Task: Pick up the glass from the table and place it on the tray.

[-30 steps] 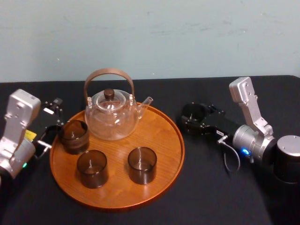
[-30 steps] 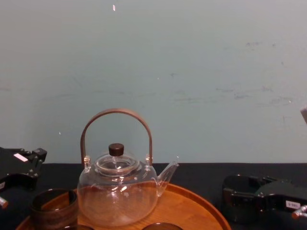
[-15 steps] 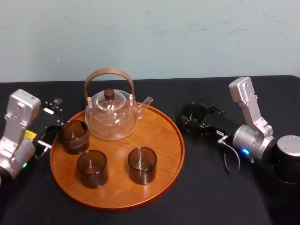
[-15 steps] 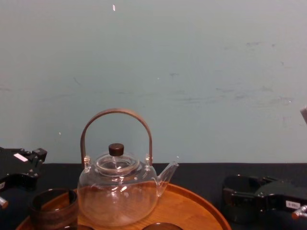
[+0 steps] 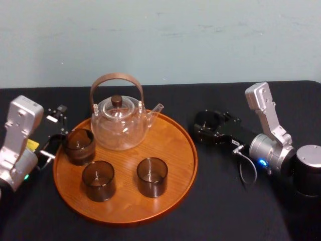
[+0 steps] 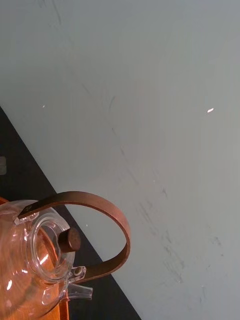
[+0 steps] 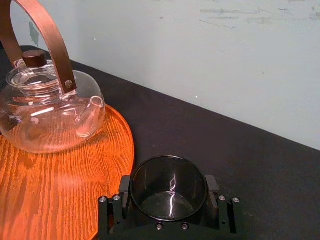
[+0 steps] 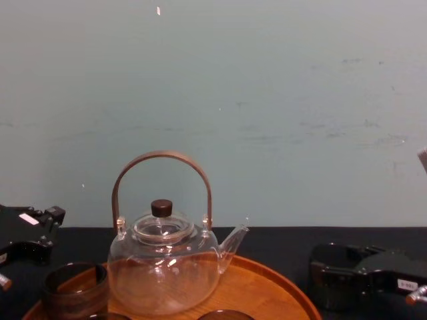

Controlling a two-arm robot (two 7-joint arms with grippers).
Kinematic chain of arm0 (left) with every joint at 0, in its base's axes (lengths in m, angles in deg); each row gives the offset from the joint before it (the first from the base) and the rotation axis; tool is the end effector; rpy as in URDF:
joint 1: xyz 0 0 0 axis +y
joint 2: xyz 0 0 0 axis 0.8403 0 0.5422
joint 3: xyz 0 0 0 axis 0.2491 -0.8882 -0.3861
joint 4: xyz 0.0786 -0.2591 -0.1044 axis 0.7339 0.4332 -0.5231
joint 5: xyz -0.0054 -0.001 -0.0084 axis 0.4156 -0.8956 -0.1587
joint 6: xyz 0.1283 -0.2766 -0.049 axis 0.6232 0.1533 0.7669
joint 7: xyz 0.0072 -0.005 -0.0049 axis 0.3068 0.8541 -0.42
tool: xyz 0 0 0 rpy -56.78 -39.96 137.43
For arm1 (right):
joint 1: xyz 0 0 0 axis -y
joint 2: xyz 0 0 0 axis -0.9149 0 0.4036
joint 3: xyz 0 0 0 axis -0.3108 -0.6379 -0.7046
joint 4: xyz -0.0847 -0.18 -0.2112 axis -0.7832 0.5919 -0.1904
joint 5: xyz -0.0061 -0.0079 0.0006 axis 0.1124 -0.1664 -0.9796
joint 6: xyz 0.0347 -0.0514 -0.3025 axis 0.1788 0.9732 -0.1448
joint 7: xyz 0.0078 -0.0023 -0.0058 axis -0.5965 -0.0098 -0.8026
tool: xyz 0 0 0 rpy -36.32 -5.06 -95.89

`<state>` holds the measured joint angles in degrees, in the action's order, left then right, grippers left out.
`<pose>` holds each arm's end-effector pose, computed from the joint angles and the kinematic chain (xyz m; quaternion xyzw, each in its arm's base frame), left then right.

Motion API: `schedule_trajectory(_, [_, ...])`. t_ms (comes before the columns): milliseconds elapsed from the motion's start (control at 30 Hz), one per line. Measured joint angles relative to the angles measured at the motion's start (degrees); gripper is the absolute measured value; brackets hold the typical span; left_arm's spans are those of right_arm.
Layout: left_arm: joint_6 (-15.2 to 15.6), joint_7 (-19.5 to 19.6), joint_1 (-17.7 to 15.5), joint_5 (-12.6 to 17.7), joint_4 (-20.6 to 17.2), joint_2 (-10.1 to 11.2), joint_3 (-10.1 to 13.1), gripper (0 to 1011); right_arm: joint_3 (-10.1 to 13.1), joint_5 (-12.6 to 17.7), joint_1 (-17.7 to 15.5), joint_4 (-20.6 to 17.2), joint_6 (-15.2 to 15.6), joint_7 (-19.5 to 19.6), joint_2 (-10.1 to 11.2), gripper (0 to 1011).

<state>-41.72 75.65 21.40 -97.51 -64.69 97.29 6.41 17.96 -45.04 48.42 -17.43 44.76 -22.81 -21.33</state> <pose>0.3581 0.0827 -0.3023 0.1414 -0.1325 0.5800 0.7913 0.4303 -0.0502 -0.3268 -0.1148 0.0416 -0.4419 0.8887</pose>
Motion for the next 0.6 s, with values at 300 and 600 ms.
schedule_trajectory(300, [0.0,0.0,0.0,0.0,0.0,0.0,0.0,0,0.0,0.0,0.0,0.0,0.0,0.0,0.0,902])
schedule_trajectory(600, [0.0,0.0,0.0,0.0,0.0,0.0,0.0,0,0.0,0.0,0.0,0.0,0.0,0.0,0.0,902])
